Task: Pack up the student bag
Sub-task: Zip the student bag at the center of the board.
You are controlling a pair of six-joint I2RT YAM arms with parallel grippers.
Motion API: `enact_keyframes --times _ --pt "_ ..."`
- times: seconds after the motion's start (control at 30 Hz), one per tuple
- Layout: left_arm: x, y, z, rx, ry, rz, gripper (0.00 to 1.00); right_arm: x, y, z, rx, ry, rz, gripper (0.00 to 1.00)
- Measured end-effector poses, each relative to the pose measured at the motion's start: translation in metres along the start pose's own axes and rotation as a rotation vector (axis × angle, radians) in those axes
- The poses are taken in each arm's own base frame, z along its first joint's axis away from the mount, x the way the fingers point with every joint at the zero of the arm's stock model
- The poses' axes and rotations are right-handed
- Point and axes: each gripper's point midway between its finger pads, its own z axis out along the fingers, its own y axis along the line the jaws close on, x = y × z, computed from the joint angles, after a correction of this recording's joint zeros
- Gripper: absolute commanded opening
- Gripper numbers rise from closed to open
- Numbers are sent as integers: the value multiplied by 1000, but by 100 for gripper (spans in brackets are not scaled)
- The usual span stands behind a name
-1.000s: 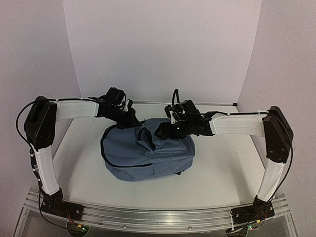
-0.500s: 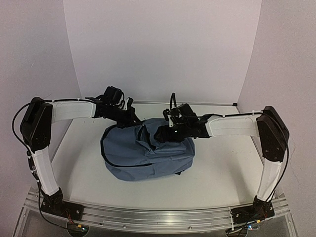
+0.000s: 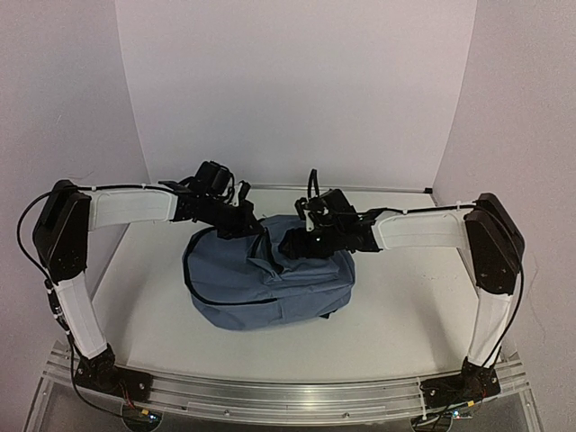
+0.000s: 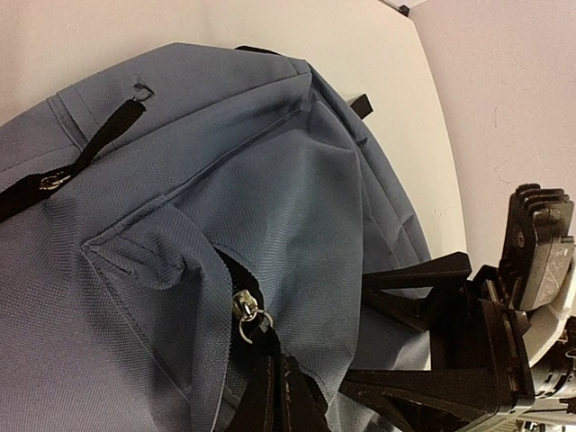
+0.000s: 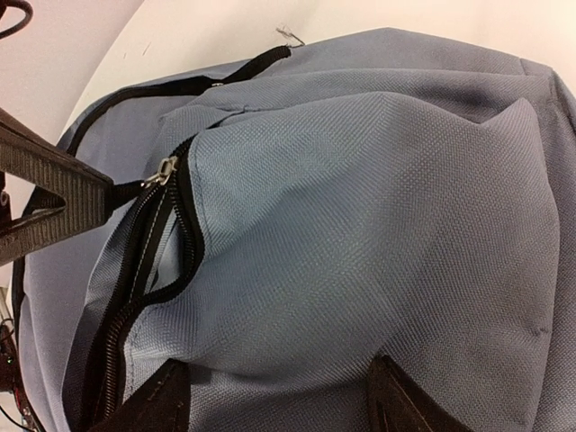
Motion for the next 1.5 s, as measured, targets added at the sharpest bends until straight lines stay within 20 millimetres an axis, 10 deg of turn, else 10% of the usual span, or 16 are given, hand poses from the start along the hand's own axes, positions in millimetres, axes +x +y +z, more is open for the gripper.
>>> enact_keyframes --times 0.47,0.97,1.17,1.5 --pt "-2 -17 -14 -36 38 198 0 -55 33 -61 -34 -189 -111 64" --pt "8 -1 -15 -103 14 184 0 -88 19 4 -2 -173 -11 72" --pt "11 7 -14 -125 -11 158 0 -59 11 43 0 -70 -53 71" --pt "14 10 -12 -124 -4 153 0 -55 15 65 -22 -54 -82 29"
